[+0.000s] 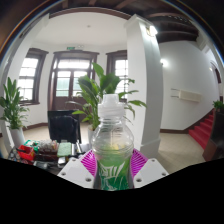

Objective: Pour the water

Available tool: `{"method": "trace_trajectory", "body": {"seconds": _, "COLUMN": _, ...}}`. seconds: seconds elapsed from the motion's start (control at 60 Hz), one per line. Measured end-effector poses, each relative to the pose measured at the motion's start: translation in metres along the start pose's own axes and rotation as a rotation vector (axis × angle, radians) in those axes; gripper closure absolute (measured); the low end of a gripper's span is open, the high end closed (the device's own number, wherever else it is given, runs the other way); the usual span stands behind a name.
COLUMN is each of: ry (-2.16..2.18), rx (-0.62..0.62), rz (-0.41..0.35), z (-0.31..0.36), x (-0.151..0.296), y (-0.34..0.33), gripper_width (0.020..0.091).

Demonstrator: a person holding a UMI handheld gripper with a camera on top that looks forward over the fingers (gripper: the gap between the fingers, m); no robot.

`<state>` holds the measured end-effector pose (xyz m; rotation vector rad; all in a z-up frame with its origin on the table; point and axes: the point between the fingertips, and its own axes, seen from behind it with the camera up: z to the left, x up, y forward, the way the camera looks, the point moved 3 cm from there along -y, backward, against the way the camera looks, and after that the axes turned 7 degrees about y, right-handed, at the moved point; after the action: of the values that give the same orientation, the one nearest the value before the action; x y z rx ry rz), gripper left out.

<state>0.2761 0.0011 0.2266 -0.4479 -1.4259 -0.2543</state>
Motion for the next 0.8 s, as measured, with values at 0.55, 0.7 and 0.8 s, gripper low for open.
{"method": "trace_trajectory", "body": {"seconds": 0.55, "ry": 0.045, "rx": -0.030, "rz": 0.028, "z": -0.051, "x": -0.099, "y": 0.027, "gripper_width": 0.0629}}
{"method": "trace_trajectory", "body": {"seconds": 0.7, "ry": 0.044, "rx": -0.080, "rz": 0.067, "z": -0.060, "x": -0.106, "y": 0.022, "gripper_width": 0.0456}}
{"method": "trace_trajectory", "body": {"seconds": 0.8, "ry": 0.033, "rx": -0.093, "rz": 0.111, "z": -0.062, "x": -0.110, "y": 0.007, "gripper_width": 0.0243}}
